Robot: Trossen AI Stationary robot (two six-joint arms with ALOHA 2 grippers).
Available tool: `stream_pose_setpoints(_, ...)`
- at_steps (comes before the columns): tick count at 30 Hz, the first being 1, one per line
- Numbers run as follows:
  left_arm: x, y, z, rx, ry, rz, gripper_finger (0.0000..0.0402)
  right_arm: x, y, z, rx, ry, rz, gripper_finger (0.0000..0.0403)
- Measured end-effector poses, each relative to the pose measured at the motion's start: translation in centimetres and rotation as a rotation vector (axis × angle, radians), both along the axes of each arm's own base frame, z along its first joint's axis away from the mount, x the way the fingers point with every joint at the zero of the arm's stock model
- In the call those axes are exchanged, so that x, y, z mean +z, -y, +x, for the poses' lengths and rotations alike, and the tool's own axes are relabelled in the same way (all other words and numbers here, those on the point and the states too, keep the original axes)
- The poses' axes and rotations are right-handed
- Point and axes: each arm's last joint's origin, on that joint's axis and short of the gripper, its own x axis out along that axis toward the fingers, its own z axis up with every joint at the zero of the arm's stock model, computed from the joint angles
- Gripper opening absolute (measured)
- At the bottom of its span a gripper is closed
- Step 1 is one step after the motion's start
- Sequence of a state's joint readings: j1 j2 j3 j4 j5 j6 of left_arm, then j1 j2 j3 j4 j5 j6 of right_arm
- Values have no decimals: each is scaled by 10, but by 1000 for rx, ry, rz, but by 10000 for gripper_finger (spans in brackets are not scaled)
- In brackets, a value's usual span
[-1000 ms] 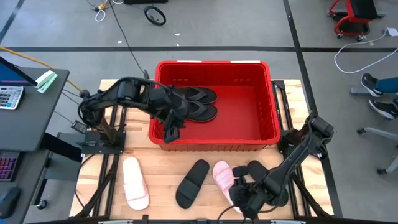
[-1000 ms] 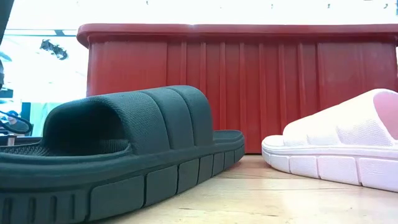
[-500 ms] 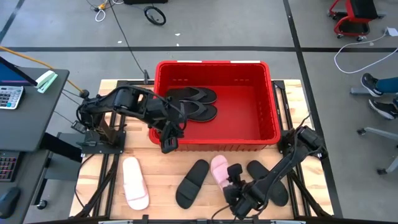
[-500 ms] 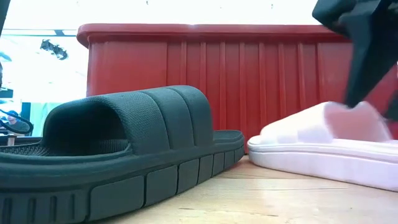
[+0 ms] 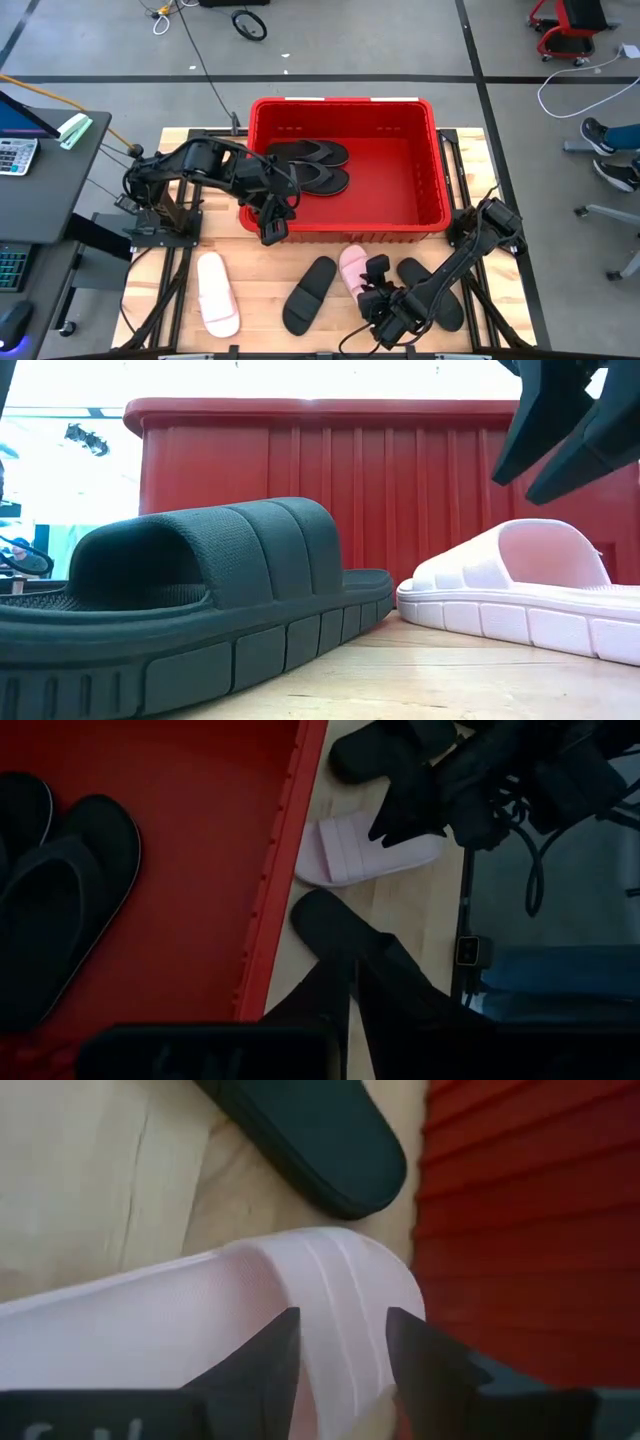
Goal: Pick and place slides into bin
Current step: Put the pink slides into the red bin
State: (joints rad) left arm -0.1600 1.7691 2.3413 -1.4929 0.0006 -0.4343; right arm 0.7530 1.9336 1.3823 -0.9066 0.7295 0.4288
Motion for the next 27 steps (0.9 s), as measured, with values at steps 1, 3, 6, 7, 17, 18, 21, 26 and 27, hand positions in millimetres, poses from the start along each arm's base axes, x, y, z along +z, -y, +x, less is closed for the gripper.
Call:
stream_pose_setpoints(1, 0, 0, 0, 0, 0, 0, 23, -1, 2, 2, 1, -12, 1, 157)
stream_pose_setpoints(3, 0, 0, 0, 0, 0, 0, 23, -4, 6, 6, -6, -46, 19, 157)
stream_pose_setpoints(6, 0, 0, 0, 0, 0, 0, 26, -6, 9, 9, -23, -70, 48, 157)
stream_pose_setpoints(7, 0, 0, 0, 0, 0, 0, 27, -5, 10, 9, -28, -66, 53, 157)
stream_pose_setpoints(17, 0, 0, 0, 0, 0, 0, 18, 0, 3, 2, -1, -57, 60, 157)
stream_pose_setpoints(18, 0, 0, 0, 0, 0, 0, 17, -1, 3, 2, 1, -58, 50, 157)
stream_pose_setpoints(21, 0, 0, 0, 0, 0, 0, 17, -7, 7, 7, -8, -64, 12, 157)
stream_pose_setpoints(26, 0, 0, 0, 0, 1, 0, 24, -16, 17, 16, -61, -60, -14, 157)
stream_pose_setpoints(27, 0, 0, 0, 1, 2, -1, 24, -17, 19, 18, -70, -64, -16, 157)
